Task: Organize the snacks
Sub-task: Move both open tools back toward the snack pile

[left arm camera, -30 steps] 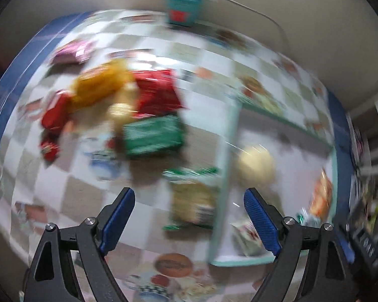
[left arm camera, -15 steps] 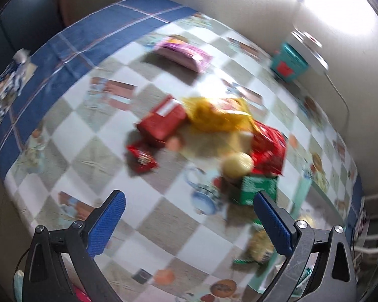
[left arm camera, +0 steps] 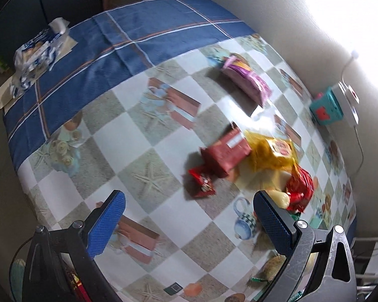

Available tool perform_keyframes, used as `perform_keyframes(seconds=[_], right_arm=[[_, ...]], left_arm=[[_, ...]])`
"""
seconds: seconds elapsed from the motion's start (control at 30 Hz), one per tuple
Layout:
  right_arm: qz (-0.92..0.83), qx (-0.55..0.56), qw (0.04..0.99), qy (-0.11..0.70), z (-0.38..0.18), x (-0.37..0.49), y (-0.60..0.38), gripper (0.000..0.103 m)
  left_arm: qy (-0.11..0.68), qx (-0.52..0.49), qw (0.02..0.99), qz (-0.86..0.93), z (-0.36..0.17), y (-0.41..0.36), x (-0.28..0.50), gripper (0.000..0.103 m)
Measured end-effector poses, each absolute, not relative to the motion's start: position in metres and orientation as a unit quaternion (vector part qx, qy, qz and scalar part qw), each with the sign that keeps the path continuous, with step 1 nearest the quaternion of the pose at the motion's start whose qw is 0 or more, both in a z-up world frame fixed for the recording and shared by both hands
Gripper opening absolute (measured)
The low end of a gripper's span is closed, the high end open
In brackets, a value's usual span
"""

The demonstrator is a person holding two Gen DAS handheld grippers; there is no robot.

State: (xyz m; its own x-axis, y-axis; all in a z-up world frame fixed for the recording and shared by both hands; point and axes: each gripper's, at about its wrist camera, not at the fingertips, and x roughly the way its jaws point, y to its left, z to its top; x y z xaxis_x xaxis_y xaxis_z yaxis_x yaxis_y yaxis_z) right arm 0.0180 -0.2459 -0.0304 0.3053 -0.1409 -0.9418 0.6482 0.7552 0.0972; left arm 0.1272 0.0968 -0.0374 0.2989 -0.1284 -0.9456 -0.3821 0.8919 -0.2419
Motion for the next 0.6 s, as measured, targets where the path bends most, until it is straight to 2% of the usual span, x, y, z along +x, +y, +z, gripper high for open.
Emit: perform_keyframes(seconds=[0.2, 0.6], right_arm=[[-0.207, 0.228, 0.773, 0.555, -0.048, 0.039, -0.213, 0.103], [-0.165, 0.189, 0.771, 0.585, -0.078, 0.065, -0.184, 0.103]], left_arm=[[0.589, -0.219, 0.772, 0.093, -0.044, 0.111, 0.13, 0.101], [0.647, -0.138, 0.748, 0.061, -0.082, 0.08, 0.145, 0.101]])
